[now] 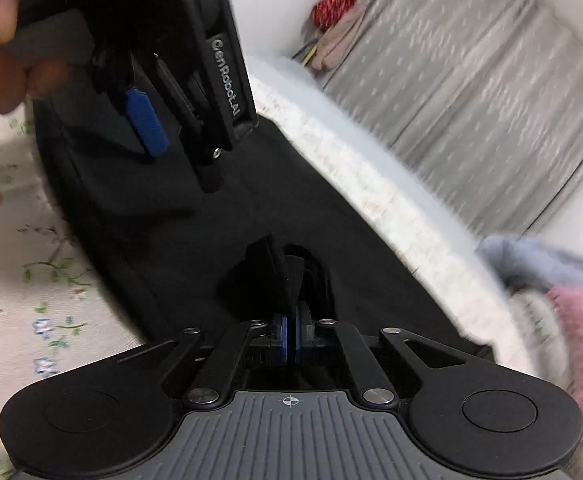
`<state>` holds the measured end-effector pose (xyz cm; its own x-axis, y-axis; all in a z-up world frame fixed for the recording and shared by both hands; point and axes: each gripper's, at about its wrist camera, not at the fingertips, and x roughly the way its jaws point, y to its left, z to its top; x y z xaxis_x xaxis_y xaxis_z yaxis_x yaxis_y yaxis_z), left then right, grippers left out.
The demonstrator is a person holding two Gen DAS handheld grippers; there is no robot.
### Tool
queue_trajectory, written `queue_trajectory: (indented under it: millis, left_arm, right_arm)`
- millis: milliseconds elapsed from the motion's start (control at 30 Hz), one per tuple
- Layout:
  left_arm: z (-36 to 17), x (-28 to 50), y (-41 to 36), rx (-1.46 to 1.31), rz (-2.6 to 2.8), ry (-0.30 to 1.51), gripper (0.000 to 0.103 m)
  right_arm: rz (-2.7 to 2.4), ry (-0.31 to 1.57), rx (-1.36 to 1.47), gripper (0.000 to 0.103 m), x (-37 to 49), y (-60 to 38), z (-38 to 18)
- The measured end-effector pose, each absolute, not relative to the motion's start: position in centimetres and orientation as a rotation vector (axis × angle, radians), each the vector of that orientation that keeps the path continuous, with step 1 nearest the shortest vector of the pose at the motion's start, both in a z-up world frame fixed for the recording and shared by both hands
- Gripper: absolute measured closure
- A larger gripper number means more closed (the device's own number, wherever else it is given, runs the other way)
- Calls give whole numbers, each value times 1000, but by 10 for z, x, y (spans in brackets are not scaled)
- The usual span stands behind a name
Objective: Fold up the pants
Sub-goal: 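Grasp the trouser fabric with the right gripper and lift it toward the left gripper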
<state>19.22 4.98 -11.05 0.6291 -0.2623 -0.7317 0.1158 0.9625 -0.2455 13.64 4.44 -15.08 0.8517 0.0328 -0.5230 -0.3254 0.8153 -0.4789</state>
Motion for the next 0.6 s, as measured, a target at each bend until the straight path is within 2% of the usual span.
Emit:
queue_trajectory:
  millis: [167,300,333,433,600]
  left_arm:
    - [-107,193,31,-171,-341,839,26]
    - [-107,193,14,-104,-434,820,24]
    - [-109,194,10,-88,-469,822,24]
    - [-114,198,-6,-26,-528,821,24]
    - [-121,206,-14,-1,-536,842,24]
  right_arm:
    - [273,613,-237,60,141,-5,-116]
    - [322,648,57,50,141,-55,-89]
    - [299,643,120,44,140,-70,-85]
    - [178,682,347,42,149,-122,-85]
    - [74,834,639,41,186,-174,-127]
